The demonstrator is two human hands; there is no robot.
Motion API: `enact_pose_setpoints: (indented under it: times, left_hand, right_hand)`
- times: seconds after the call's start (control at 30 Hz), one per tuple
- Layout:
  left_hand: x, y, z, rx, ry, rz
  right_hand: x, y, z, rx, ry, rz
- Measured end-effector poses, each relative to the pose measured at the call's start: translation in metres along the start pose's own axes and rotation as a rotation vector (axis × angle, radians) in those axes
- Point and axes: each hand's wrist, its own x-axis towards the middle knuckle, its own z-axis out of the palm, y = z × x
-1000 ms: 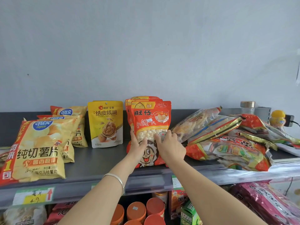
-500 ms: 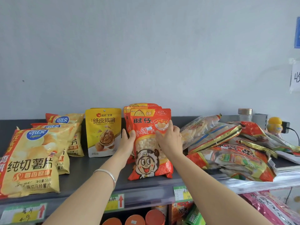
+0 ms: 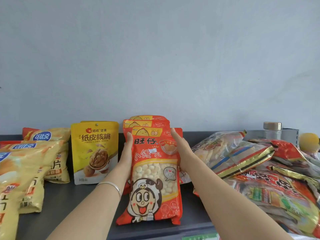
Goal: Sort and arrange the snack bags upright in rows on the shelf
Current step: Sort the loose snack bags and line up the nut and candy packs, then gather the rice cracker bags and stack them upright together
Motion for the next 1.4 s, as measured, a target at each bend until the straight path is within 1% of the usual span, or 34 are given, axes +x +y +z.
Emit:
enact_pose_setpoints:
  times: [0.07, 0.1, 0.2, 0.3, 0.37, 0.47, 0.57, 0.6, 0.67, 0.7, 0.77, 0.9, 0.97, 1.07, 1.17, 1.3, 1.4]
  left_hand:
    - [0.003, -0.002, 0.0, -0.006, -0.041, -0.013]
    - [0.003, -0.003, -0.001, -0.014, -0.058, -0.021]
    - [0.002, -0.002, -0.005, 0.014, -0.068, -0.047]
    - [-0.008, 0.0, -0.007, 0.059, -0.018, -0.061]
    - [-0.016, 0.002, -0.007, 0.1, 0.064, -0.009]
    - [-0.036, 0.002, 0.001, 0.312, 0.205, 0.196]
    - [-0.06, 0.0, 0.009, 0.655, 0.364, 0.459]
    - [-0.067, -0.001, 0.012, 0.779, 0.394, 0.51]
    - [-0.08, -0.005, 0.018, 0.969, 0.42, 0.518]
    - [-0.086, -0.006, 0.021, 1.013, 0.414, 0.512]
    - [-0.097, -0.008, 0.03, 1.011, 0.371, 0.523]
    - [-0.113, -0.014, 0.049, 1.061, 0.278, 0.586]
    - [-0.118, -0.02, 0.06, 1.07, 0.193, 0.641]
    - [-0.121, -0.03, 0.082, 1.125, 0.082, 0.719]
    - [-0.121, -0.041, 0.113, 1.173, 0.002, 0.773]
    - [-0.116, -0.055, 0.166, 1.175, -0.079, 0.796]
    - [-0.109, -0.064, 0.204, 1.243, -0.123, 0.87]
  right_hand:
    - [0.005, 0.001, 0.0, 0.04, -0.021, 0.012]
    - [0.006, 0.002, 0.001, 0.037, -0.017, -0.012]
    - [0.005, 0.001, 0.007, -0.05, 0.035, -0.091]
    - [-0.001, 0.002, 0.01, -0.137, 0.145, -0.087]
    - [-0.008, 0.002, 0.011, -0.19, 0.185, -0.065]
    - [-0.03, 0.0, 0.014, -0.25, 0.219, -0.059]
    - [-0.056, 0.0, 0.016, -0.307, 0.26, -0.073]
    - [-0.066, 0.0, 0.015, -0.317, 0.269, -0.076]
    - [-0.086, 0.001, 0.01, -0.335, 0.274, -0.075]
    - [-0.095, 0.002, 0.007, -0.355, 0.277, -0.076]
    - [-0.11, 0.002, -0.002, -0.404, 0.287, -0.073]
    - [-0.131, -0.003, -0.024, -0.541, 0.328, -0.098]
    - [-0.138, -0.006, -0.038, -0.58, 0.369, -0.134]
    - [-0.147, -0.013, -0.062, -0.656, 0.435, -0.238]
    - [-0.153, -0.021, -0.092, -0.741, 0.493, -0.31]
    - [-0.157, -0.036, -0.138, -0.81, 0.548, -0.329]
    - [-0.158, -0.046, -0.173, -0.858, 0.577, -0.349]
